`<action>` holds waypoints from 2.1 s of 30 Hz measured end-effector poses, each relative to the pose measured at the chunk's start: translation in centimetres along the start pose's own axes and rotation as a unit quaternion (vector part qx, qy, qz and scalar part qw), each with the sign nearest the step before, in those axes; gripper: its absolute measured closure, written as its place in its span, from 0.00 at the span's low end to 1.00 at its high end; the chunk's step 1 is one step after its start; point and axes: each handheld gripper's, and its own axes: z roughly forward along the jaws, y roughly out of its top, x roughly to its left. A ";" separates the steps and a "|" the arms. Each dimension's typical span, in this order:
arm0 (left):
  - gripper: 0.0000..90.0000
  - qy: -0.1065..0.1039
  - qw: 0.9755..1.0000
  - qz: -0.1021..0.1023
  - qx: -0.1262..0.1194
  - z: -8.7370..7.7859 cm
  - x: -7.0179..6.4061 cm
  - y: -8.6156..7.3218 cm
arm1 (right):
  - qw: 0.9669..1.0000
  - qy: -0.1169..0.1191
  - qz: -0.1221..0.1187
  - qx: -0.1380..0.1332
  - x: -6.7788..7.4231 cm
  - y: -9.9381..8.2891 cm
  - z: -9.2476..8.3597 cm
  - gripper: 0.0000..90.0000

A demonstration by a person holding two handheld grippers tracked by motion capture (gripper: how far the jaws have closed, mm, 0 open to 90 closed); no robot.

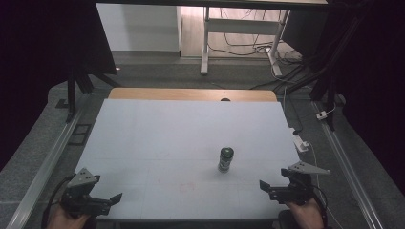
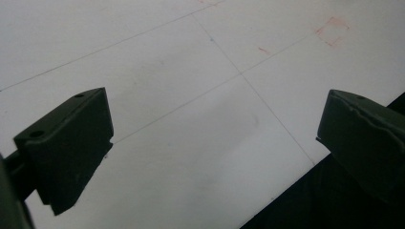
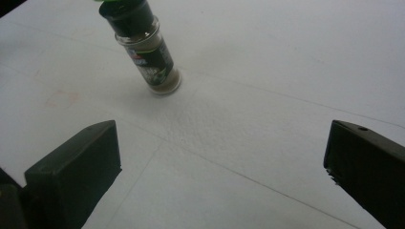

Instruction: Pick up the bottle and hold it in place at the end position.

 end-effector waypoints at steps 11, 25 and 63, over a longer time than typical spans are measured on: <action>0.00 -0.008 1.000 -0.012 -0.005 0.0 0.3 0.0 | 1.000 0.000 -0.010 0.015 0.5 0.0 0.0 0.00; 0.00 -0.016 1.000 -0.004 0.006 0.2 0.3 0.1 | 0.999 0.000 -0.027 0.026 0.9 -0.1 0.1 0.00; 0.00 -0.030 0.999 -0.016 0.006 0.4 0.7 0.3 | 0.996 0.052 -0.072 0.016 2.3 1.9 3.2 0.00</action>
